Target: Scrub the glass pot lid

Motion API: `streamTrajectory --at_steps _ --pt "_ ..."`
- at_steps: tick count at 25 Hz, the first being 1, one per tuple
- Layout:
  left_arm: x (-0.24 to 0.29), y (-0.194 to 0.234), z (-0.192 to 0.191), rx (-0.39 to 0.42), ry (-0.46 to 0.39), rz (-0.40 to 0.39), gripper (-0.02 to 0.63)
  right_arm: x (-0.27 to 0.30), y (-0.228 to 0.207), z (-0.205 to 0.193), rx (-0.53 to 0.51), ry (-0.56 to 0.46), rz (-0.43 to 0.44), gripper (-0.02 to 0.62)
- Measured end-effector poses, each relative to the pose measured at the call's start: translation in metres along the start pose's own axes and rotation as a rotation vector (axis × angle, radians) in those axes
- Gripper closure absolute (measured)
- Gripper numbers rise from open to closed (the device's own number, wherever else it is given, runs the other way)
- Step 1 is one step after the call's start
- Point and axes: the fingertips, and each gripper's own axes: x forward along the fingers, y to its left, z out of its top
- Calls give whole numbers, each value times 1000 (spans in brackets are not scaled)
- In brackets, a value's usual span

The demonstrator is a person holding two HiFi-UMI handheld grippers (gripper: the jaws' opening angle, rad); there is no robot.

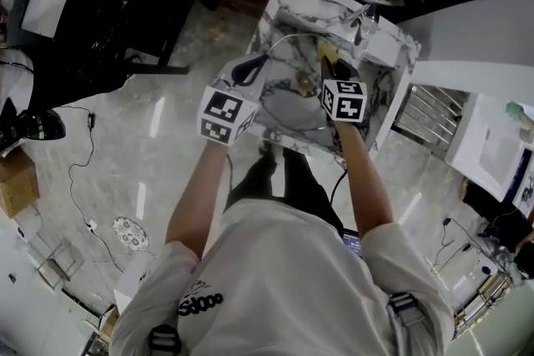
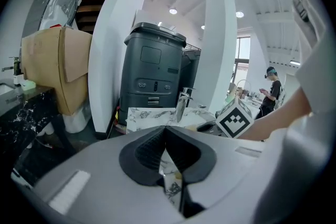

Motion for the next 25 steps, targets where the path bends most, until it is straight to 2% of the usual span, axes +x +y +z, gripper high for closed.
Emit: streamTrajectory --at_steps 4,8,16,21,25 --pt "7 4 -7 -10 14 6 595 16 -9 -8 4 20 -30 546" --pt "10 4 -12 -28 31 8 595 28 -8 -14 -93 41 -60 545" --pt "11 -4 -18 -37 52 -4 595 38 -12 -14 -111 45 -152 545" --pt "5 1 -22 -49 51 19 595 55 -9 -18 -115 75 -111 545" --pt "0 9 -27 -68 53 46 597 68 6 -15 -123 95 1 545"
